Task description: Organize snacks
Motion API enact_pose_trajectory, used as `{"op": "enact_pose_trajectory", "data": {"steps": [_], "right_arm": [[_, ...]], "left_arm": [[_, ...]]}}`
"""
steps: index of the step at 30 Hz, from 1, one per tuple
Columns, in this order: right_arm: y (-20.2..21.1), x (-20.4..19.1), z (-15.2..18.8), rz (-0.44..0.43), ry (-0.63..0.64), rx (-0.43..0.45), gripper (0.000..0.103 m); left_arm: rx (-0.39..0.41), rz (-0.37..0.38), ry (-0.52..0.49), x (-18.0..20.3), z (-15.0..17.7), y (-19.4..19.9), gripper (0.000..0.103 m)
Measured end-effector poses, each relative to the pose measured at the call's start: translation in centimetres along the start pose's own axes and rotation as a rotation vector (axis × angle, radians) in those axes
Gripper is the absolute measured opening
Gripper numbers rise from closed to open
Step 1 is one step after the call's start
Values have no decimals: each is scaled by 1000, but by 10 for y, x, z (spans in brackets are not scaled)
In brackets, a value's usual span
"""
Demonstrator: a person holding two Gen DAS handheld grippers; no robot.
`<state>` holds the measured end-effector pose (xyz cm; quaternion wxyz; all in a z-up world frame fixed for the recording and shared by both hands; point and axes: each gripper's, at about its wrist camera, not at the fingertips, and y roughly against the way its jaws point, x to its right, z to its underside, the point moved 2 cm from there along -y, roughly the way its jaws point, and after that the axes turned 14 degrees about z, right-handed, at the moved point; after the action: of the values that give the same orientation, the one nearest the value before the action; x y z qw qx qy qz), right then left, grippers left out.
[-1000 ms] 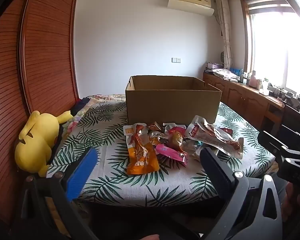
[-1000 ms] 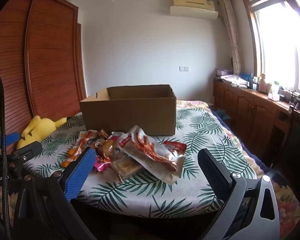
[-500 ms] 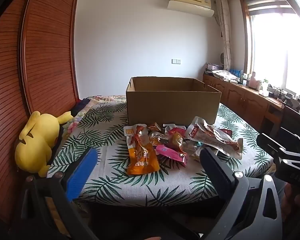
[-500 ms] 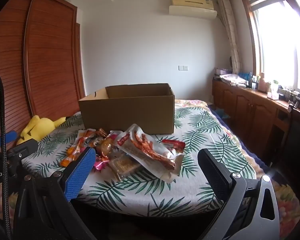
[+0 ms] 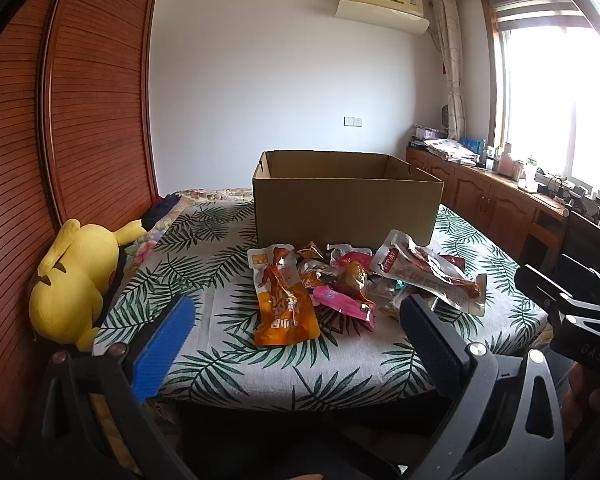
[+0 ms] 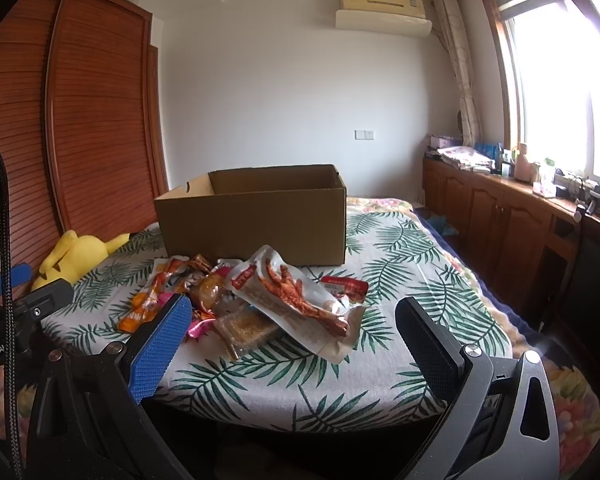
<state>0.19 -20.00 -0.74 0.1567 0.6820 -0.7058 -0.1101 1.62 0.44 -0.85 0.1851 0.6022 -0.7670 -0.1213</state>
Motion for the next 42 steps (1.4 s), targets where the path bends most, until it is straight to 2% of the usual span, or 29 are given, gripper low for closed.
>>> {"op": "enact_pose_trajectory", "data": {"steps": [42], "right_arm": [[-1, 3, 3, 7, -11, -2, 103]], "left_arm": [[10, 5, -6, 3, 1, 4, 103]]}}
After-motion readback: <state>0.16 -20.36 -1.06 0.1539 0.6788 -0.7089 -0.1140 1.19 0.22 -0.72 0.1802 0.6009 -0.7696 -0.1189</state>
